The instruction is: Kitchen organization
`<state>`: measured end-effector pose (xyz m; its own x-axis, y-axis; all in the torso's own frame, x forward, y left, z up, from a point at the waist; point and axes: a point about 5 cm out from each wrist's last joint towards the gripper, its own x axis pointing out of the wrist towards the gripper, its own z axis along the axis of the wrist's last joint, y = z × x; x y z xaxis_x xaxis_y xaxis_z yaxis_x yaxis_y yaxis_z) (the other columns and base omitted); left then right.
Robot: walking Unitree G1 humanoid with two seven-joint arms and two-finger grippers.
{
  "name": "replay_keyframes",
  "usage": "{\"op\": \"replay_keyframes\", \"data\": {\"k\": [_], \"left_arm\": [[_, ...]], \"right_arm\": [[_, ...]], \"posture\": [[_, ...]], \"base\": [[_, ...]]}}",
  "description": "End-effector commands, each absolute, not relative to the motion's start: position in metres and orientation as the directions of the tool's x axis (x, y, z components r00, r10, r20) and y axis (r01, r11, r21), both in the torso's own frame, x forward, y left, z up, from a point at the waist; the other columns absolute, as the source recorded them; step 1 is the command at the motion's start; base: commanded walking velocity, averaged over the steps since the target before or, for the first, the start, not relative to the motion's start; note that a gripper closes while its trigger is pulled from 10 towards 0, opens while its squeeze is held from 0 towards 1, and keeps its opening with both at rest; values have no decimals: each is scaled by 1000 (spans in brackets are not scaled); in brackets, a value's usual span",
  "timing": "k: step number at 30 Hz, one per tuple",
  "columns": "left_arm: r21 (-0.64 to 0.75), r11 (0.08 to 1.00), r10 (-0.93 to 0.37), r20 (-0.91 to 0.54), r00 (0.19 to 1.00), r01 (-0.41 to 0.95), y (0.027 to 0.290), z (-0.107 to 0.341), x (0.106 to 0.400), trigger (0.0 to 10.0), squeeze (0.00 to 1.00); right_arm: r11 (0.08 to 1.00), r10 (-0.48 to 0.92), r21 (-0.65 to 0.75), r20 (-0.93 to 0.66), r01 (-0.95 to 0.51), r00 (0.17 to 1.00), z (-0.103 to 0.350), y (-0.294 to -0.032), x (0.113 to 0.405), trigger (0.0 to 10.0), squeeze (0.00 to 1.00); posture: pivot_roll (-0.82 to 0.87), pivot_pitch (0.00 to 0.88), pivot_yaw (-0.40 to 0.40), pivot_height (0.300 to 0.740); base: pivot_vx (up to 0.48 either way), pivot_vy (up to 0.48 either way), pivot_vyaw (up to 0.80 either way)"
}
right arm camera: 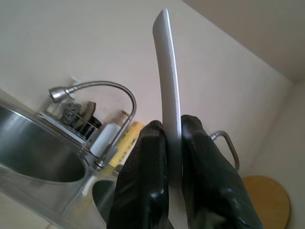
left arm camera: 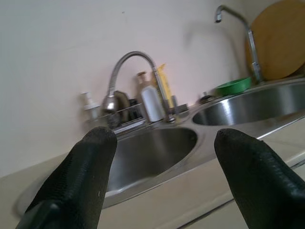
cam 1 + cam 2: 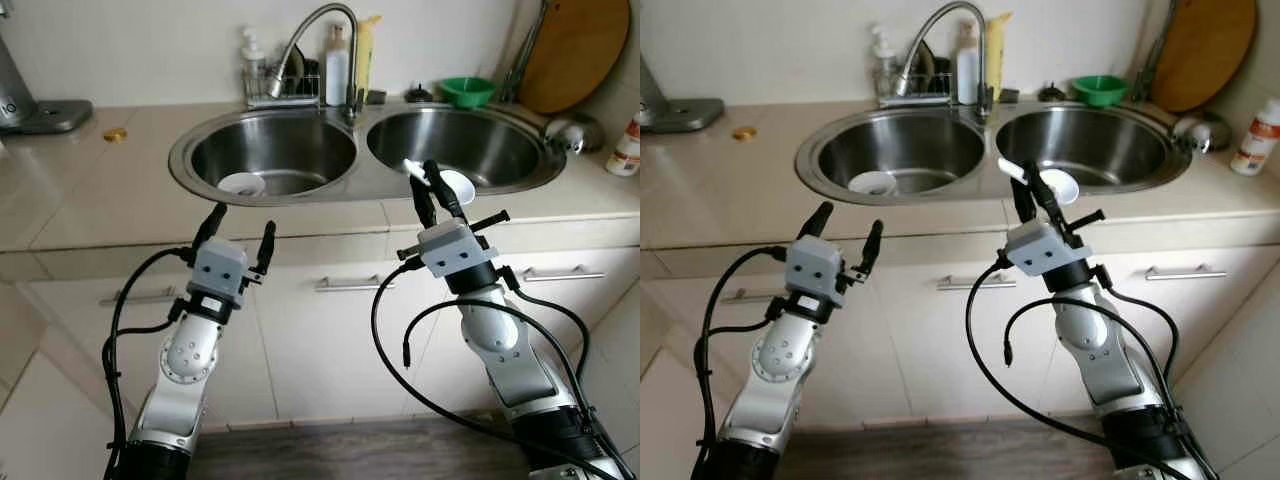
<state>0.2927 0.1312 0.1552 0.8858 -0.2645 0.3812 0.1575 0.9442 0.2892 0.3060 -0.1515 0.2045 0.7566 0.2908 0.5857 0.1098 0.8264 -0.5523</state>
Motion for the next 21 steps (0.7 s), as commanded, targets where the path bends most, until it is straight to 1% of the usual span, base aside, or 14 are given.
{"op": "replay_keyframes", "data": {"k": [1, 7, 10, 13, 18, 21], "left_arm": [[306, 943, -254, 398, 881, 133, 138, 162, 294, 10000, 0], [306, 942, -255, 396, 882, 135, 138, 163, 294, 10000, 0], [306, 943, -255, 396, 882, 135, 138, 163, 295, 10000, 0], [306, 942, -256, 399, 881, 135, 137, 165, 295, 10000, 0], [303, 944, -256, 419, 871, 132, 137, 172, 295, 10000, 0], [301, 949, -232, 459, 858, 96, 140, 178, 295, 10000, 0]], "right_arm": [[859, 263, -500, 613, 108, 745, 212, -149, 308, 10000, 0], [839, 288, -535, 592, 99, 753, 209, -146, 310, 10000, 0], [824, 291, -555, 583, 110, 759, 208, -145, 311, 10000, 0], [856, 262, -507, 594, 101, 760, 209, -147, 312, 10000, 0], [886, 213, -451, 606, 111, 766, 213, -152, 315, 10000, 0], [895, 191, -431, 600, 112, 777, 214, -154, 319, 10000, 0]], "posture": [[62, 0, 21, 740], [64, 0, 23, 740], [65, 0, 24, 740], [65, 0, 25, 740], [68, 0, 26, 740], [68, 0, 26, 740]], "base": [[274, 0, 0], [279, 0, 0], [279, 0, 800], [281, 0, 800], [280, 0, 0], [280, 0, 0]]}}
